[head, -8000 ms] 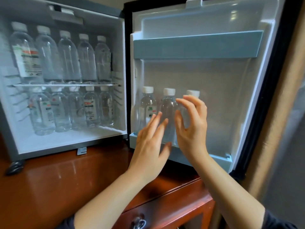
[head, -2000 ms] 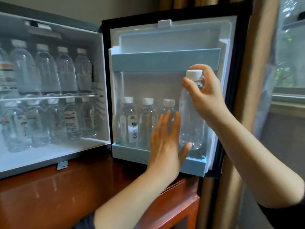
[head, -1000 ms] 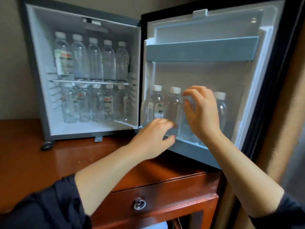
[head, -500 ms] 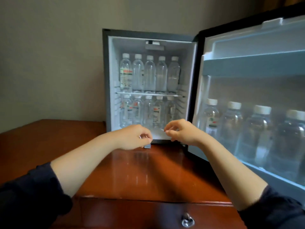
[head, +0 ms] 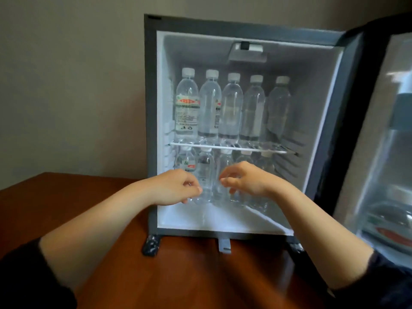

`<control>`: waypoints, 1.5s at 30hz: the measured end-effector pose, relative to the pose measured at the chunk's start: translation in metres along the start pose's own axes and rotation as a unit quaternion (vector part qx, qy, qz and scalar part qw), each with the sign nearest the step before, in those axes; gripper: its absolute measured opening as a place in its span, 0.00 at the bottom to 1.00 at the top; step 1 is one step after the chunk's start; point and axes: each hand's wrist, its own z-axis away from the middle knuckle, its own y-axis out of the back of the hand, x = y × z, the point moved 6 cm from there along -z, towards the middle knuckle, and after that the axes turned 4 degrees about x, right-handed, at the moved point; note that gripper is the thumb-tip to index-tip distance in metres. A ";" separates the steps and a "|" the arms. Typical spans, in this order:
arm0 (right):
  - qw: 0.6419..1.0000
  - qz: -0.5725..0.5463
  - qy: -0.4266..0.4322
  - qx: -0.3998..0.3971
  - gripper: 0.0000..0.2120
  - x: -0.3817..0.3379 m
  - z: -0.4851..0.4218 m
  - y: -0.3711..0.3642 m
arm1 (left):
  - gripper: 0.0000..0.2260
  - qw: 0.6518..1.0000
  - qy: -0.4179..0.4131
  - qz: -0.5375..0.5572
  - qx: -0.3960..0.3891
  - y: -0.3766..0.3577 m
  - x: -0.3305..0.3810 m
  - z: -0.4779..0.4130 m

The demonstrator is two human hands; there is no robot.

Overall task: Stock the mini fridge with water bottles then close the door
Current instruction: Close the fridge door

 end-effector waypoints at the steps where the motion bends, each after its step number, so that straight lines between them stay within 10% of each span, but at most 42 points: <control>1: 1.000 0.003 0.003 0.001 0.08 0.002 -0.014 0.004 | 0.11 1.000 -0.011 0.006 -0.009 0.005 0.000 -0.014; 13: 0.995 0.073 -0.056 -0.034 0.09 -0.019 -0.046 0.098 | 0.13 0.986 -0.087 -0.012 -0.142 0.066 0.068 -0.083; 19: 0.979 0.143 -0.116 -0.089 0.12 -0.049 -0.009 0.168 | 0.10 0.950 -0.189 -0.193 -0.156 0.116 0.151 -0.072; 30: 0.952 0.227 -0.201 0.053 0.05 -0.082 0.068 0.321 | 0.12 0.923 -0.352 -0.133 -0.079 0.185 0.282 -0.068; 45: 0.831 0.295 -0.471 0.009 0.29 -0.009 0.183 0.373 | 0.40 0.903 -0.378 -0.171 -0.109 0.111 0.392 -0.095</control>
